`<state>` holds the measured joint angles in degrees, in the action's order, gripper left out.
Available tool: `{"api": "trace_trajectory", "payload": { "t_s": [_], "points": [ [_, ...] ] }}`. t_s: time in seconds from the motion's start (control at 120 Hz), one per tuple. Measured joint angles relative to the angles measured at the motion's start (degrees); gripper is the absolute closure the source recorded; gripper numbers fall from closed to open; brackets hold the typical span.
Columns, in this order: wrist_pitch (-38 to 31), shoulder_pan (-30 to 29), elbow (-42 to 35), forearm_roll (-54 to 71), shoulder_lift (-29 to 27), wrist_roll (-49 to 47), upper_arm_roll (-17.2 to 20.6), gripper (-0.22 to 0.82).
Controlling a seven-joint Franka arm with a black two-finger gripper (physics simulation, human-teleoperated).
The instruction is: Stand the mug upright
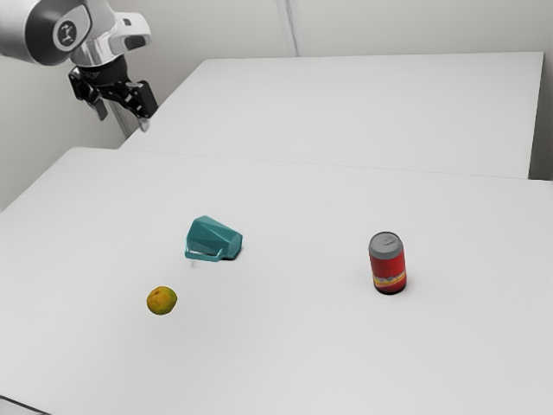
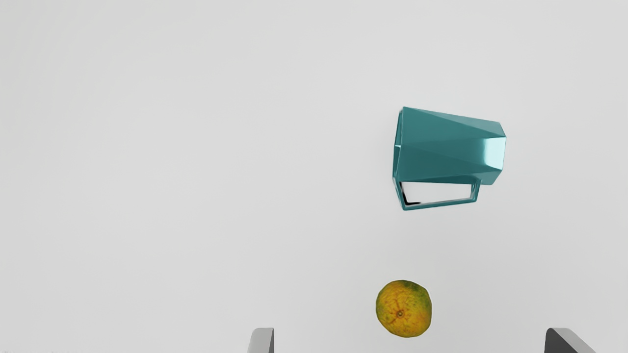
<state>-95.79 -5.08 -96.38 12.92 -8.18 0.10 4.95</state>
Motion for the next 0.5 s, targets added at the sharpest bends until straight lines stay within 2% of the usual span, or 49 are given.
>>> {"api": "trace_trajectory", "payload": {
  "t_s": [0.208,0.283,0.5],
  "points": [
    [-0.49,-0.13,0.07,0.22,1.69,-0.82,-0.04,0.00],
    [-1.49,-0.15,0.17,0.18,3.15,-1.01,-1.62,0.00],
    [-3.17,-7.22,-0.17,-9.26,8.77,-1.45,-3.72,0.00]
  ]
}}
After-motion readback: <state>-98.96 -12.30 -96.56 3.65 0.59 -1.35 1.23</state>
